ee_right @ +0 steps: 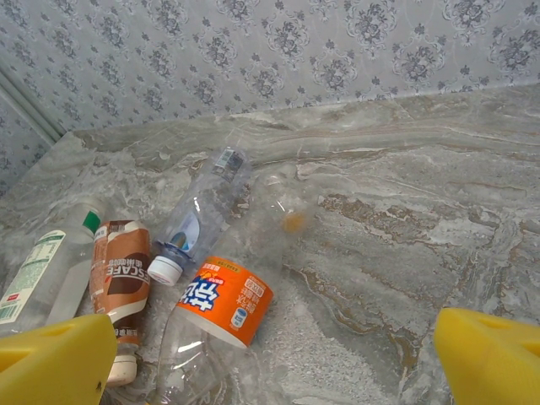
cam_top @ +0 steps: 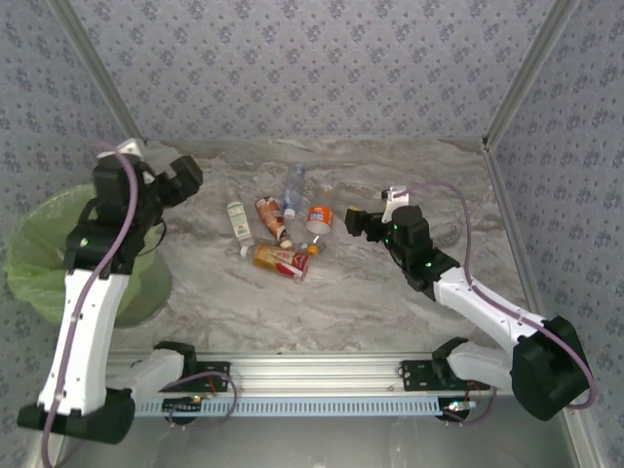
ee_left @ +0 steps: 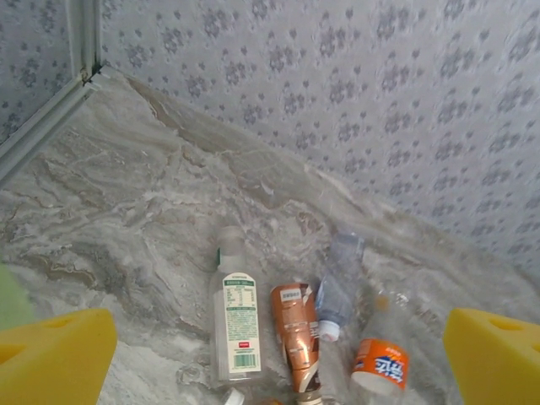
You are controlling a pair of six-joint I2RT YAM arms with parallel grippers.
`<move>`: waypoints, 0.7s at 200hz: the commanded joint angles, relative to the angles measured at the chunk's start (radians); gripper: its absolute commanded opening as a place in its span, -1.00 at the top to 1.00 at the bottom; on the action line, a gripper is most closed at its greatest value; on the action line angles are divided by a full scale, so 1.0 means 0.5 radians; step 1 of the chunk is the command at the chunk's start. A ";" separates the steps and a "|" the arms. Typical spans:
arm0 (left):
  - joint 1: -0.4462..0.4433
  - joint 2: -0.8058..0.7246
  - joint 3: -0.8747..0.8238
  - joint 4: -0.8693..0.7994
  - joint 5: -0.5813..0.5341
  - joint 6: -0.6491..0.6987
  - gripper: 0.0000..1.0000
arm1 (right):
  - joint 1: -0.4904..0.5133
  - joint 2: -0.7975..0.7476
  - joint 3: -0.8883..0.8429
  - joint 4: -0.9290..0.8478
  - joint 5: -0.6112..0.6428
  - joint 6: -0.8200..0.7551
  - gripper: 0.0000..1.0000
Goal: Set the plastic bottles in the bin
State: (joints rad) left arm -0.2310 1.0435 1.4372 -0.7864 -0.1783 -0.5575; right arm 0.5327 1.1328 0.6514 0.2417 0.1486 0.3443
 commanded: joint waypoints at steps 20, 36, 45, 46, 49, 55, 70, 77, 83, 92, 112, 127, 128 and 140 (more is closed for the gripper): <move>-0.201 0.193 0.007 0.142 -0.138 0.119 -0.99 | -0.019 -0.044 -0.021 -0.045 0.057 0.026 -0.98; -0.201 0.321 -0.024 0.162 -0.053 0.116 -0.98 | -0.019 -0.057 -0.039 -0.011 0.042 0.030 -0.98; -0.201 0.397 -0.025 0.150 -0.010 0.115 -0.98 | -0.021 -0.062 -0.038 -0.008 0.018 0.020 -0.98; -0.201 0.407 -0.024 0.150 -0.005 0.115 -0.99 | -0.020 -0.062 -0.037 -0.008 0.015 0.019 -0.98; -0.201 0.428 -0.027 0.146 0.004 0.113 -0.99 | -0.021 -0.063 -0.038 -0.010 0.007 0.013 -0.98; -0.201 0.475 -0.036 0.151 0.018 0.119 -0.98 | -0.019 -0.064 -0.031 -0.013 -0.004 0.008 -0.98; -0.201 0.567 -0.079 0.182 -0.015 0.130 -0.98 | -0.017 -0.072 -0.030 -0.032 -0.017 0.002 -0.98; -0.201 0.609 -0.088 0.180 -0.036 0.130 -0.99 | -0.016 -0.077 -0.032 -0.038 -0.019 0.005 -0.98; -0.201 0.647 -0.091 0.175 -0.045 0.133 -0.99 | -0.019 -0.083 -0.036 -0.041 -0.018 0.006 -0.97; -0.201 0.696 -0.092 0.164 -0.051 0.131 -0.98 | -0.018 -0.096 -0.042 -0.042 -0.019 0.017 -0.98; -0.198 0.776 -0.141 0.202 -0.060 0.102 -0.98 | -0.020 -0.118 -0.056 -0.037 -0.016 0.026 -0.98; -0.195 0.836 -0.210 0.284 -0.061 0.073 -0.98 | -0.020 -0.124 -0.066 -0.037 -0.008 0.027 -0.98; -0.195 0.844 -0.215 0.287 -0.061 0.071 -0.98 | -0.018 -0.123 -0.064 -0.038 -0.007 0.026 -0.98; -0.179 0.926 -0.272 0.342 -0.036 0.053 -0.98 | -0.019 -0.123 -0.067 -0.034 -0.004 0.032 -0.98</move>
State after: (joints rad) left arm -0.3283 1.4555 1.3437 -0.6849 -0.1986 -0.5152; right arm 0.5293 1.0893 0.6308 0.2279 0.1429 0.3450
